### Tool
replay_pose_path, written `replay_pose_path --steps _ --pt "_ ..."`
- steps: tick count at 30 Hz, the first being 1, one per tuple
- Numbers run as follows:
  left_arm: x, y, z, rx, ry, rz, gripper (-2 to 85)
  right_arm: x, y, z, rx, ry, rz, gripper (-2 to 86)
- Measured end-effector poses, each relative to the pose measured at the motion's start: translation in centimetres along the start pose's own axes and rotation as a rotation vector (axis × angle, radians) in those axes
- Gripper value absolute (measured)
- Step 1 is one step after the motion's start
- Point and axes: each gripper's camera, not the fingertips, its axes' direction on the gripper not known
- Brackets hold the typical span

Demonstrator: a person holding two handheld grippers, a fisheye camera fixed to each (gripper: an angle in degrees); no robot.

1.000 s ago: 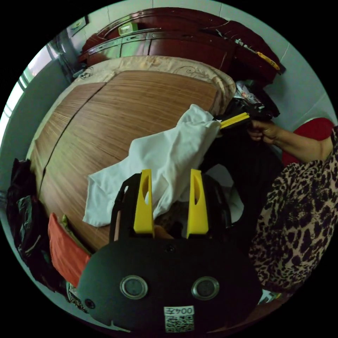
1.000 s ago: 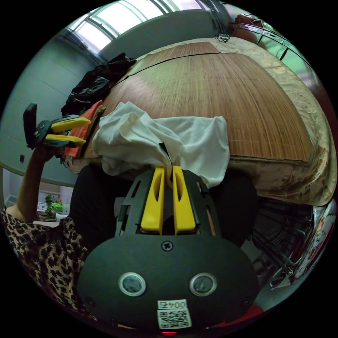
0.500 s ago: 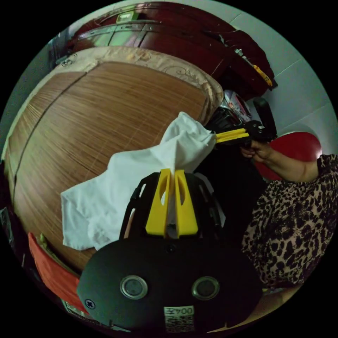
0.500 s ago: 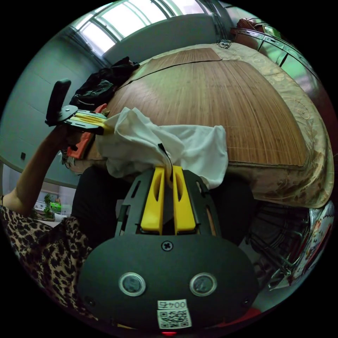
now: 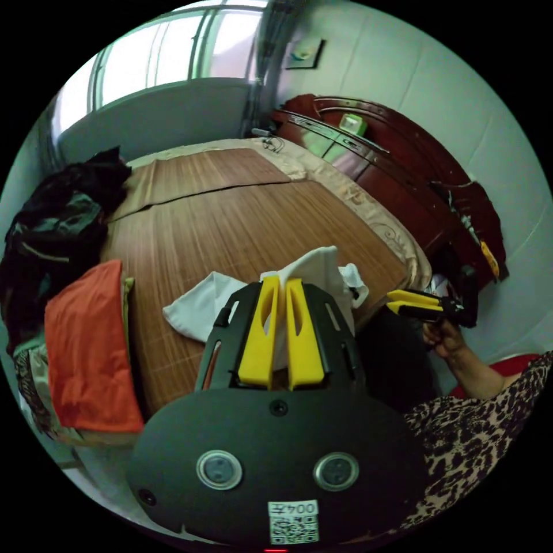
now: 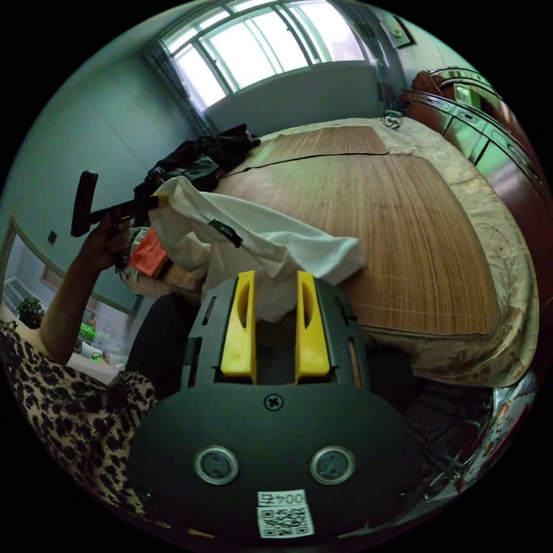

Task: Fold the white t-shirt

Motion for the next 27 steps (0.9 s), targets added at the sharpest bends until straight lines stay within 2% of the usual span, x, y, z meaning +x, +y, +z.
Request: replay_pose_path --steps 5,8,13,16,22,24,27 --pt "-6.0 3.8 -0.5 -0.005 0.042 -0.155 0.7 0.0 -2.0 0.9 -0.05 -0.028 0.0 11.8" --pt "-8.3 5.5 -1.2 0.013 0.075 -0.193 0.7 1.7 -4.2 1.5 -0.068 -0.12 0.067 11.9" --pt "-10.4 7.0 -2.5 0.014 0.076 -0.188 0.8 10.1 -7.3 4.2 -0.059 -0.474 0.477 12.0" --pt "-11.3 7.8 -3.5 0.02 0.072 -0.175 0.9 13.4 -7.6 5.5 -0.032 -0.616 0.674 13.3" --pt "-12.1 8.7 -5.6 0.033 0.057 -0.119 1.0 17.1 -9.5 7.2 -0.011 -0.746 0.891 15.5" --pt "-12.1 8.9 -6.7 0.034 0.043 -0.091 0.9 17.6 -10.1 7.2 -0.001 -0.771 0.92 12.8" --pt "-12.1 8.9 -8.5 0.043 0.006 -0.067 0.7 17.5 -11.7 5.8 0.0 -0.759 0.928 3.0"
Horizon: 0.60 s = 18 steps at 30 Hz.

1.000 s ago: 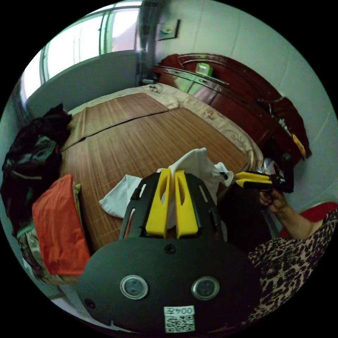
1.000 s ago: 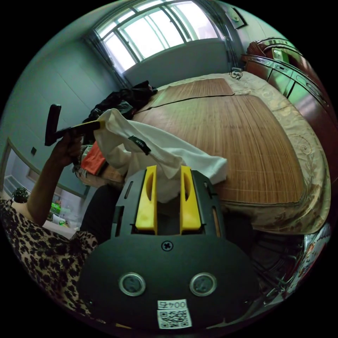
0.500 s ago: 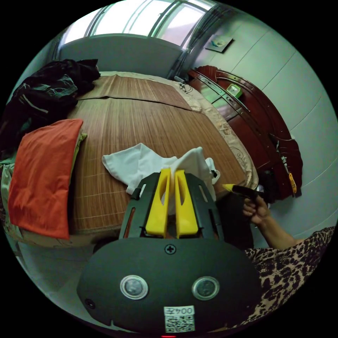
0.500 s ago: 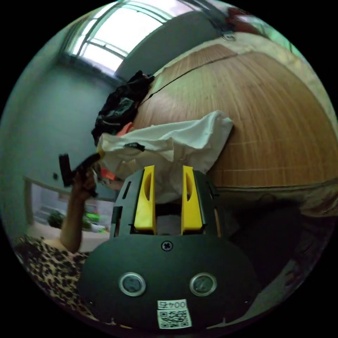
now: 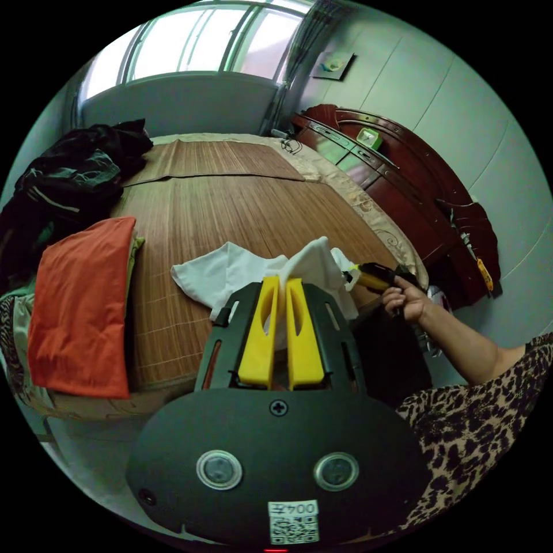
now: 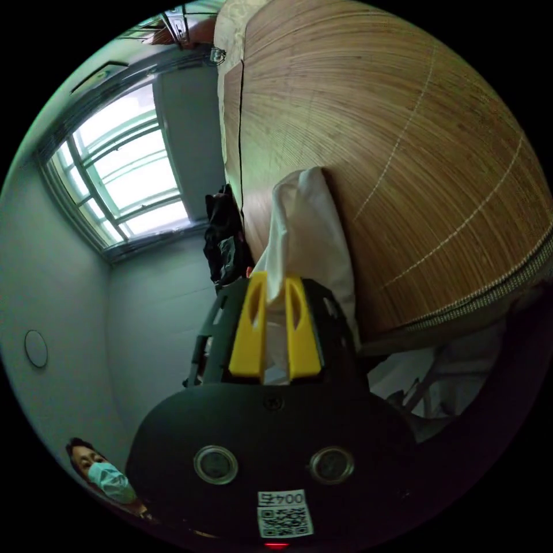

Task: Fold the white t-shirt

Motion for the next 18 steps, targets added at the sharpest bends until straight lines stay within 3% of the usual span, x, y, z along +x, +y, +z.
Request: replay_pose_path --steps 5,10,18 --pt "0.2 -1.5 -4.1 0.038 -0.038 0.055 0.6 -9.8 0.7 -2.2 0.064 -0.1 -0.194 -0.1" --pt "1.7 -4.4 -9.5 0.115 -0.115 0.165 0.6 -25.6 3.9 -4.9 0.074 -0.212 -0.471 -0.6" --pt "5.2 -9.1 -19.6 0.298 -0.159 0.302 0.8 -45.1 13.8 -7.8 0.127 -0.197 -0.858 -0.7"
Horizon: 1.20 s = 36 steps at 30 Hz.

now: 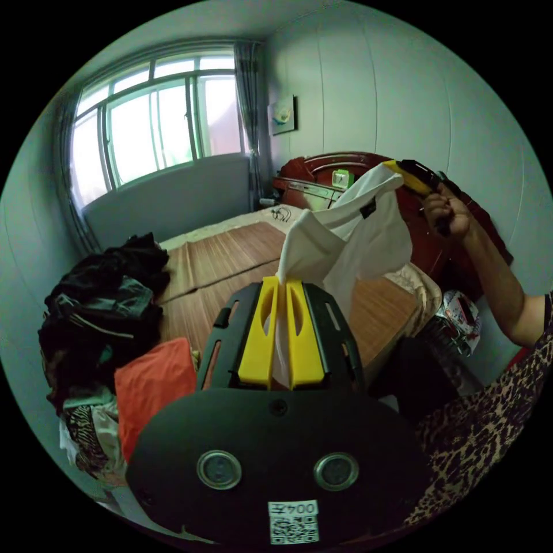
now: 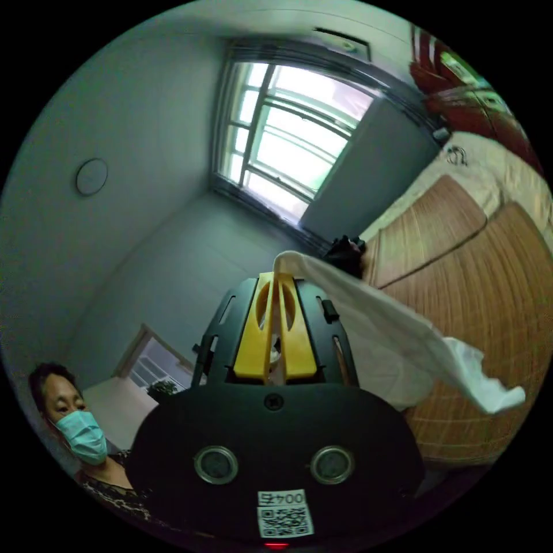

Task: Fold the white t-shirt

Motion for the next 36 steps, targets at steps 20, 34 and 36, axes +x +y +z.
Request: replay_pose_path --steps 20,34,36 --pt "6.5 -6.1 -18.0 0.305 0.208 0.096 0.9 -27.1 9.0 -3.6 0.196 0.012 -0.595 -0.7" --pt "11.2 -3.6 -2.5 0.024 0.123 0.046 1.2 -8.8 13.4 11.3 0.059 0.297 -0.472 -0.7" --pt "11.0 -3.6 0.7 -0.012 0.087 0.026 1.2 -5.0 13.3 14.5 0.038 0.357 -0.462 -0.7"
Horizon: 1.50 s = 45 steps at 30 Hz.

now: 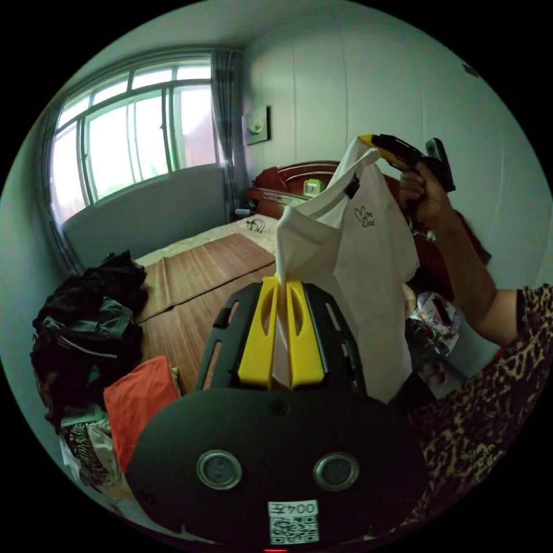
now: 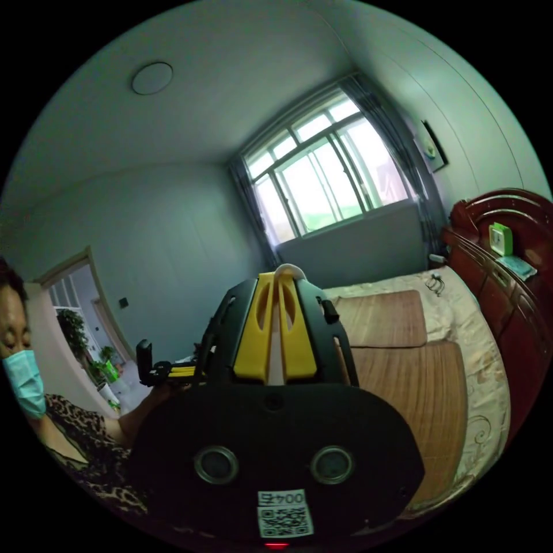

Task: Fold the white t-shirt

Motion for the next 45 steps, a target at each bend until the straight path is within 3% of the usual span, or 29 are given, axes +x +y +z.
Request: replay_pose_path --steps 8,13,19,22,27,31,35,38,40,45 --pt "-4.2 0.0 16.0 -0.219 -0.12 -0.134 1.2 9.7 7.3 20.4 -0.206 0.234 0.003 -0.4" --pt "-6.5 3.2 24.6 -0.414 -0.093 -0.213 1.1 17.7 15.1 34.6 -0.515 0.37 0.085 2.3" --pt "-4.7 9.2 27.0 -0.474 -0.368 -0.104 0.9 20.9 24.8 41.2 -0.716 0.642 -0.103 4.6" --pt "-2.1 13.8 26.5 -0.511 -0.397 -0.034 0.8 21.4 30.6 39.9 -0.808 0.572 -0.126 4.1" --pt "3.2 25.0 23.9 -0.476 -0.08 -0.177 0.7 20.8 47.4 36.8 -1.047 0.332 -0.044 3.5" --pt "6.9 31.3 24.0 -0.509 -0.01 -0.266 0.6 20.3 63.5 36.6 -1.242 0.367 0.002 3.6" --pt "8.7 35.7 24.5 -0.5 0.034 -0.394 0.5 19.8 70.9 38.3 -1.326 0.404 -0.055 4.1" --pt "8.7 37.9 23.9 -0.473 0.045 -0.484 0.5 17.2 71.2 38.7 -1.26 0.372 -0.165 5.4" --pt "8.8 39.3 23.4 -0.448 0.065 -0.522 0.4 13.4 70.8 39.2 -1.156 0.233 -0.234 6.8" --pt "9.9 43.8 22.4 -0.389 0.083 -0.6 0.2 6.1 75.1 43.5 -1.173 0.179 -0.501 9.0"
